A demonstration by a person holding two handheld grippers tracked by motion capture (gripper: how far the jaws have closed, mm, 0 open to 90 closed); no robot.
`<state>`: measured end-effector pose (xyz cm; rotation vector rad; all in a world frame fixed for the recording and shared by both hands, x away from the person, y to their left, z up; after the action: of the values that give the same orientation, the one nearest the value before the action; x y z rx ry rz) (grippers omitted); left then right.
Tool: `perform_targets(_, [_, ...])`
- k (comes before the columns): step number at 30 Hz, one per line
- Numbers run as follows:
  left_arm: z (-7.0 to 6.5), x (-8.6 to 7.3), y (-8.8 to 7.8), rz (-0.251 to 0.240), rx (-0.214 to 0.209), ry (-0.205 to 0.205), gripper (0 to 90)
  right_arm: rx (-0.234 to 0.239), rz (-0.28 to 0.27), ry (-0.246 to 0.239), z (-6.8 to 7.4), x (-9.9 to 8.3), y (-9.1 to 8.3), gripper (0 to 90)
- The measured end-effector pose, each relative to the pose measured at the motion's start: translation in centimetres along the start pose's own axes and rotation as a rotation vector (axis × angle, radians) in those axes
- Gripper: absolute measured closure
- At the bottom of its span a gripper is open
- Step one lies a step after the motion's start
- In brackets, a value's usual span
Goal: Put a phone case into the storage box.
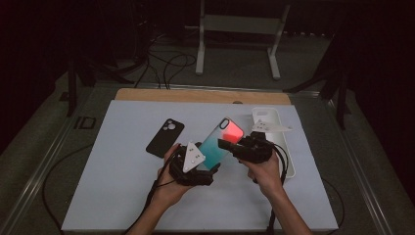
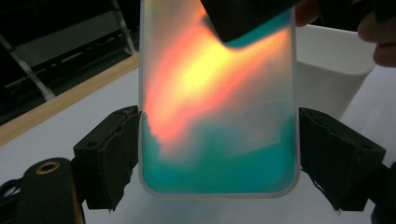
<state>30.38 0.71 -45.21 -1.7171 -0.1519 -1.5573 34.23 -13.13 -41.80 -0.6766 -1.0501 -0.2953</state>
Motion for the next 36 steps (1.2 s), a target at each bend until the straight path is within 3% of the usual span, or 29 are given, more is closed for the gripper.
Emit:
perform_targets(6, [-0.4, -0.1, 0.2, 0.013, 0.005, 0.023, 16.5, 0.069, -0.006, 0.051, 0.7, 0.2, -0.1, 86.1])
perform_targets(8, [-0.5, -0.1, 0.2, 0.011, -0.008, 0.020, 19.8, 0.077, -0.016, 0.052, 0.8, 0.3, -0.1, 86.3])
perform_targets(10, [-0.7, -0.1, 0.2, 0.015, -0.033, 0.028, 14.6, 0.082, -0.024, 0.054, 0.9, 0.4, -0.3, 86.5])
perform_targets(21, [0.1, -0.1, -0.8, 0.015, -0.123, -0.063, 3.4, 0.074, -0.034, -0.018, 1.2, 1.1, -1.3, 86.5])
perform_targets(27, [0.8, -0.5, -1.9, 0.014, -0.200, -0.103, 1.1, 0.116, -0.008, -0.090, 2.2, 0.8, -1.2, 86.4])
perform_targets(32, [1.1, -0.7, -2.1, 0.015, -0.225, -0.126, 1.1, 0.155, -0.008, -0.117, 2.8, 0.9, -1.2, 86.4])
perform_targets(36, [0.9, -0.8, -2.2, 0.006, -0.269, -0.120, 7.7, 0.194, -0.005, -0.147, 3.3, 1.0, -1.2, 86.4])
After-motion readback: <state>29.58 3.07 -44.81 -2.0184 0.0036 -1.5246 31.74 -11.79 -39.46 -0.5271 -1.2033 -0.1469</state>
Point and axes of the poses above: each handheld gripper's, and its own axes: y roughly forward along the jaws, x roughly out of its top, z roughly to its left, the point moved 6 cm from there along y, roughly forward along the jaws, and after that the axes turned 5 degrees about -x, right-handed, at the moved point
